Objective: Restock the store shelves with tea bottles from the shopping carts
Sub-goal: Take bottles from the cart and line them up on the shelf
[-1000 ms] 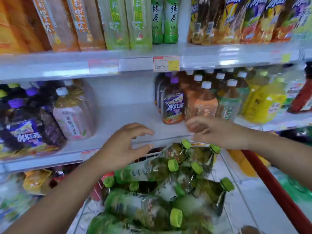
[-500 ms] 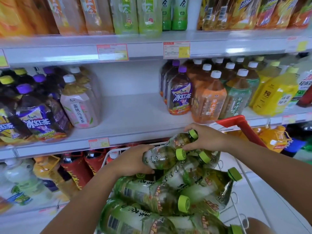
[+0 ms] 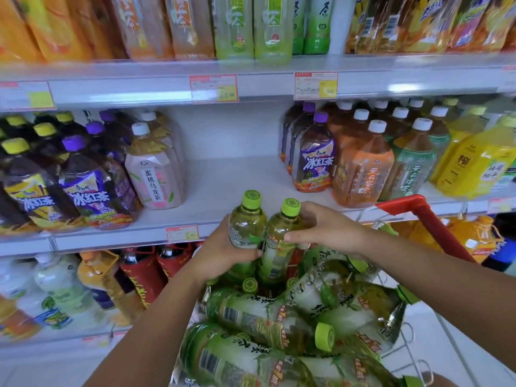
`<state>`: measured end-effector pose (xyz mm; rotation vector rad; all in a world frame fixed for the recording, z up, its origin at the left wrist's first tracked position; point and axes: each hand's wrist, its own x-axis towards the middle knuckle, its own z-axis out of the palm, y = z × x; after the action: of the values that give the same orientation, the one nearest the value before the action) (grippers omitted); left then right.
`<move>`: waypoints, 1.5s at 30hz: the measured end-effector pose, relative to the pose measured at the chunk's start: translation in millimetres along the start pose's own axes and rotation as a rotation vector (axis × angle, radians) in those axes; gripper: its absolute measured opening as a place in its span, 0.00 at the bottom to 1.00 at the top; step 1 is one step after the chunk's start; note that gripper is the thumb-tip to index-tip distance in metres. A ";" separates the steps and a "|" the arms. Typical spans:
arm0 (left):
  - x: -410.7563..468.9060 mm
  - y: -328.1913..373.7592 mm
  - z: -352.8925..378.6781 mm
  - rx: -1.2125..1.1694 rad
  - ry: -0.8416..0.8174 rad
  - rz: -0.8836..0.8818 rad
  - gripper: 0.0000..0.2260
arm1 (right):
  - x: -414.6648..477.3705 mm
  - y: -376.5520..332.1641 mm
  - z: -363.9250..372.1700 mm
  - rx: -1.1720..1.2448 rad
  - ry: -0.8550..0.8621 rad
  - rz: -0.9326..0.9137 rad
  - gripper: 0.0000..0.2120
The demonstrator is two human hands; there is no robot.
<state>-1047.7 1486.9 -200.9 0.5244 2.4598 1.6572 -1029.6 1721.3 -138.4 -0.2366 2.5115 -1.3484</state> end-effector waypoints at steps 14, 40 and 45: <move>2.8 41.2 -5.3 -0.081 0.076 0.104 0.23 | -0.4 -22.5 15.5 0.142 0.388 -0.046 0.36; 110.9 256.2 -83.2 -0.088 0.488 0.547 0.04 | 24.2 -211.2 -212.0 0.148 0.746 -0.723 0.30; 114.9 250.2 -91.0 -0.181 0.493 0.519 0.08 | 64.0 -212.0 -212.4 0.120 0.704 -0.655 0.23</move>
<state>-1128.5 1532.5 73.8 0.8756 2.5933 2.4398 -1155.7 1754.5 139.4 -0.7157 3.0375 -2.1280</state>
